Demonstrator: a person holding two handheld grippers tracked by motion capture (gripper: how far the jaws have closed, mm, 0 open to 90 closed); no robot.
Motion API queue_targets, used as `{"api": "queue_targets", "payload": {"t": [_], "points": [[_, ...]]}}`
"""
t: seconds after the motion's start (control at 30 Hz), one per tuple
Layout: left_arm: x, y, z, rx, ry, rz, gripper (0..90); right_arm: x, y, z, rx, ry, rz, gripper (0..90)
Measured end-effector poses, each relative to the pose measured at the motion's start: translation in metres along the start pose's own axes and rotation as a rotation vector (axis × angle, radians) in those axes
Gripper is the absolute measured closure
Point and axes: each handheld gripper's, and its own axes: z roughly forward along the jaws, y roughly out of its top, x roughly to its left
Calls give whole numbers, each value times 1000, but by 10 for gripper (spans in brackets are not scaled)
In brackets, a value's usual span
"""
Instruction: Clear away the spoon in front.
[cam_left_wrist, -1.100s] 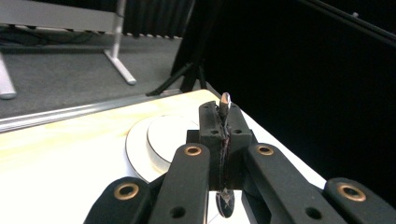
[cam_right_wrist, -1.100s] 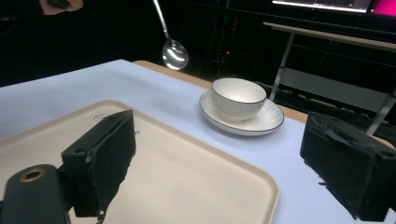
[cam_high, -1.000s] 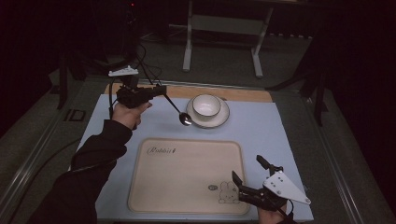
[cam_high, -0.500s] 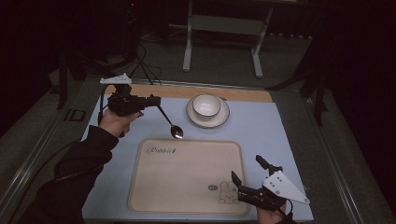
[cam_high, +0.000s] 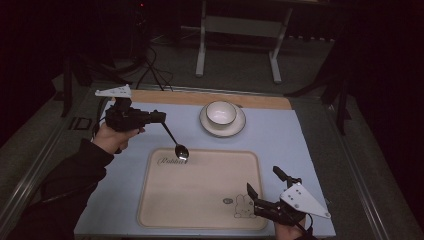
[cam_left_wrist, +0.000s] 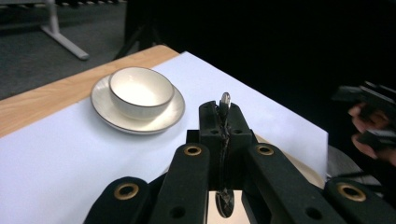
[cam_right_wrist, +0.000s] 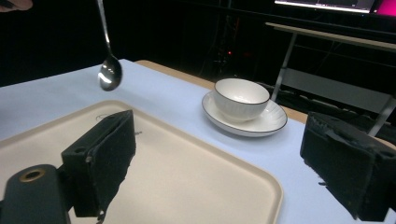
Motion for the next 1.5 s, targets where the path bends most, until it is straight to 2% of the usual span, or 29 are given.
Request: {"api": "queue_targets", "payload": {"t": [0.13,0.17,0.33,0.4,0.43,0.57,0.77,0.83,0.93,0.97,1.17,1.2,1.23,1.3,1.33,1.5], "points": [[-2,-2,-4,19,-29,14,898,1,0,1,1,1,-1,103],[-2,-3,-5,21,-23,20,898,1,0,1,2,2,0,103],[-4,-8,-5,47,-46,29,899,1,0,2,3,5,0,103],[-5,-13,-3,76,-72,40,898,1,0,2,3,6,-1,103],[-5,-13,-3,76,-72,40,898,1,0,2,4,6,0,103],[-7,-22,2,124,-115,59,898,2,0,3,6,6,-7,103],[-7,-30,7,148,-138,63,898,2,0,3,8,7,-3,103],[-8,-35,9,164,-171,70,898,2,0,4,9,7,-4,103],[-8,-36,10,165,-182,73,898,2,0,4,9,8,-4,103],[-10,-41,12,194,-219,88,897,2,0,4,11,9,-5,103],[-11,-54,19,248,-263,102,897,3,0,5,15,11,-7,103],[-11,-56,20,258,-285,98,897,3,0,5,15,11,-8,103],[-11,-58,21,261,-282,104,897,3,0,5,15,11,-10,103],[-11,-60,22,269,-294,98,898,3,0,5,14,11,-11,103],[-11,-61,23,280,-314,99,898,3,0,5,14,11,-11,103],[-11,-71,32,321,-334,108,897,3,-1,6,19,12,-11,103]]}}
